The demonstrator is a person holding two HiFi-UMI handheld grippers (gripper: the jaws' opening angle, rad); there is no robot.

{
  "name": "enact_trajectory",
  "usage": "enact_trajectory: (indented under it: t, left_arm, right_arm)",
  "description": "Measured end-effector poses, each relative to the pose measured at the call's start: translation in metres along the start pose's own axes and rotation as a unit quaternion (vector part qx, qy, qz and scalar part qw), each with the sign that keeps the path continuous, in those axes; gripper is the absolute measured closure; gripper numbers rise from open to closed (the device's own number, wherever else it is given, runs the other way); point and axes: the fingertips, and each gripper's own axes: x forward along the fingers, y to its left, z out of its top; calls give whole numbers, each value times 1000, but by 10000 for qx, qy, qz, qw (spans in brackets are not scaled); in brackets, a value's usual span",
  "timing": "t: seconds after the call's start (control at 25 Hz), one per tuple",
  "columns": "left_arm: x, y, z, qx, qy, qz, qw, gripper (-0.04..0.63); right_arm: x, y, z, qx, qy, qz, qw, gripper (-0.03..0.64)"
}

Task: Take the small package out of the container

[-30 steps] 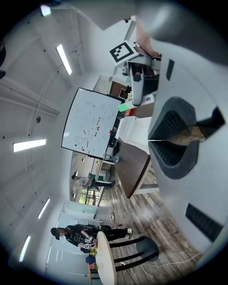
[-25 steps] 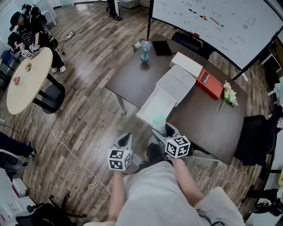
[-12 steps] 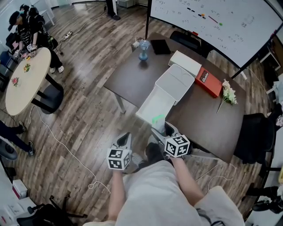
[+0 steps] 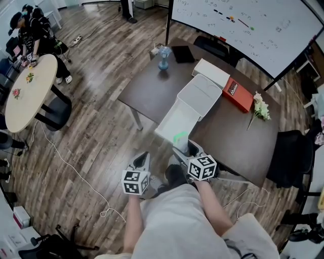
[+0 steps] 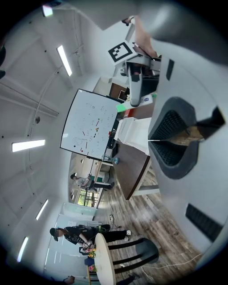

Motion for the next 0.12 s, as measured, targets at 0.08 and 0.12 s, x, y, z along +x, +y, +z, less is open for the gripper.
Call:
enact_trajectory:
  t: [0.08, 0.12]
  left_arm:
    - [1, 0, 0, 0, -1, 1, 10000, 588]
    - [1, 0, 1, 0, 0, 3, 10000, 588]
  right_arm:
    - [0, -1, 0, -3, 5, -2, 10000, 268]
    - [1, -1, 0, -5, 9, -3, 10000, 268]
